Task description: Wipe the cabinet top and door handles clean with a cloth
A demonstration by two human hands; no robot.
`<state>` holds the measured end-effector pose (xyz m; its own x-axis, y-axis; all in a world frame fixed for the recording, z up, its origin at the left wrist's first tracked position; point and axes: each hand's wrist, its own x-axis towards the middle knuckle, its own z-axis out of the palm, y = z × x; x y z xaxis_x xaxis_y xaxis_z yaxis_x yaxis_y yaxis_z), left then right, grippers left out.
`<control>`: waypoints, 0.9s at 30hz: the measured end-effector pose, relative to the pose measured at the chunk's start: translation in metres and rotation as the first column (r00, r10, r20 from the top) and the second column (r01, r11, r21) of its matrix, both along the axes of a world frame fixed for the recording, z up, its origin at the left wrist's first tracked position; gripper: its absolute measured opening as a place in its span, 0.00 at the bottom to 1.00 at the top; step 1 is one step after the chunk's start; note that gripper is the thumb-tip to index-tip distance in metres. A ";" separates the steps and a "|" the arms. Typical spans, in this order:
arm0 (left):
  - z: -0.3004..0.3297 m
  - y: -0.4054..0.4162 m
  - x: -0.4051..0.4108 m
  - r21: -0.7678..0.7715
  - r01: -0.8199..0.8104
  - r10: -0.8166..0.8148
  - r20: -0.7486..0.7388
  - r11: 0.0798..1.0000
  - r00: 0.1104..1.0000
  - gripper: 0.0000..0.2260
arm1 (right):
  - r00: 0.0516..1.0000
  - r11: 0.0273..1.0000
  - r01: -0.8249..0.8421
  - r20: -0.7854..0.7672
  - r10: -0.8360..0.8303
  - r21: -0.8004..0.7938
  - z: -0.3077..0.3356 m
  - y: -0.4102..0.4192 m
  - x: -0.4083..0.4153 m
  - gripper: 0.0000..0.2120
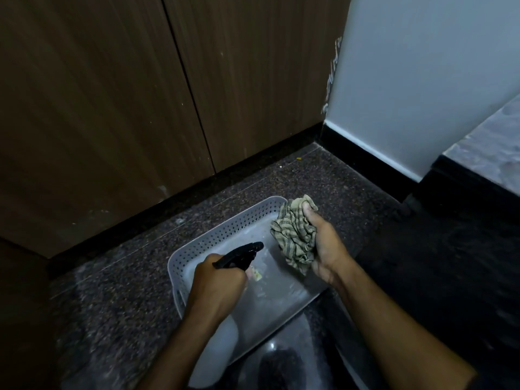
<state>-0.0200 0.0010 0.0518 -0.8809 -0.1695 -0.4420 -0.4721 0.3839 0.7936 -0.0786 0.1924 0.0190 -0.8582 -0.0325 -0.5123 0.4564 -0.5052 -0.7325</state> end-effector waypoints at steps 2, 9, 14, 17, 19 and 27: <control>0.005 0.002 0.001 0.009 -0.056 0.057 -0.014 0.998 0.998 0.08 | 1.000 1.000 -0.004 -0.002 0.004 -0.005 0.000 0.000 0.001 0.24; 0.014 -0.002 -0.017 0.070 -0.028 0.025 0.043 0.997 0.999 0.06 | 0.999 0.999 -0.041 -0.017 0.041 -0.028 0.003 0.000 0.007 0.25; 0.025 0.003 -0.017 0.058 0.071 -0.071 0.008 0.996 0.997 0.12 | 0.999 0.997 -0.048 -0.024 0.047 -0.052 0.004 0.000 0.007 0.26; 0.019 0.004 -0.014 0.062 0.128 -0.131 0.046 0.990 0.990 0.15 | 0.999 0.997 -0.037 -0.024 0.035 -0.073 0.004 0.000 0.006 0.26; 0.019 0.006 -0.010 0.043 0.145 -0.147 0.038 0.988 0.988 0.10 | 0.999 0.997 -0.042 -0.022 0.041 -0.064 0.003 0.000 0.006 0.27; 0.004 0.001 -0.011 0.066 -0.037 0.034 0.045 0.997 0.998 0.10 | 1.000 0.995 -0.026 0.004 0.026 -0.094 0.001 -0.003 0.006 0.25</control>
